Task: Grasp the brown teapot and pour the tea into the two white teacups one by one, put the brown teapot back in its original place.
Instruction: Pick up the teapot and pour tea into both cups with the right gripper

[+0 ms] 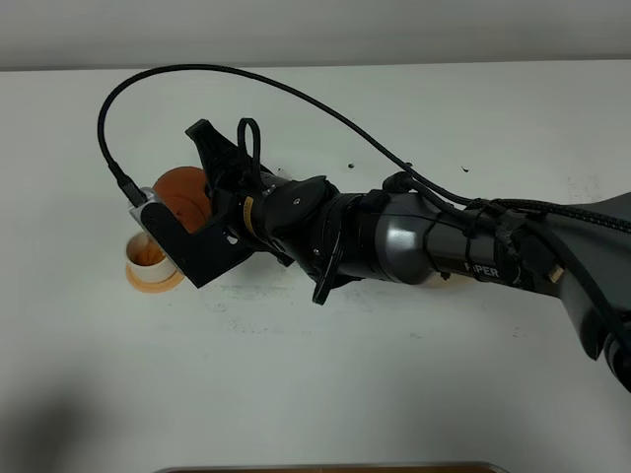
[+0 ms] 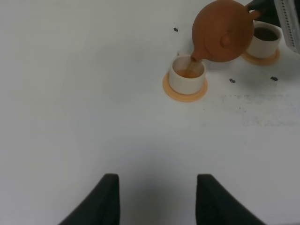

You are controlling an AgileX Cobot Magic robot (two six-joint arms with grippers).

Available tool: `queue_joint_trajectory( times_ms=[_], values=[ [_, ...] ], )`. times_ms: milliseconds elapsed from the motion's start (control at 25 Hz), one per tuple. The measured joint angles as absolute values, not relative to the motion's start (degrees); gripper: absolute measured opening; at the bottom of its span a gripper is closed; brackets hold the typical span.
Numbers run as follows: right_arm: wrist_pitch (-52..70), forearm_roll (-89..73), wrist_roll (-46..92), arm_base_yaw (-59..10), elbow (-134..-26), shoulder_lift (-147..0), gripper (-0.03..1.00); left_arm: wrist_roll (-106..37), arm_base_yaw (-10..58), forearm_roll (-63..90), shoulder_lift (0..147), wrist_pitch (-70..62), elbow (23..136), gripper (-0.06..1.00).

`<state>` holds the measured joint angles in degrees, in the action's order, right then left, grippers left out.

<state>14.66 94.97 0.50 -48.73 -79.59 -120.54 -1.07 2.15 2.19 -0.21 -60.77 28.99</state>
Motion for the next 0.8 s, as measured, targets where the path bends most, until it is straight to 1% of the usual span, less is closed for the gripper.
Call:
queue_joint_trajectory(
  times_ms=[800],
  values=[
    [15.9,99.4,0.5,-48.7,-79.6,-120.5,0.12,-1.1,2.2,2.2,-0.2,-60.8,29.0,0.41]
  ],
)
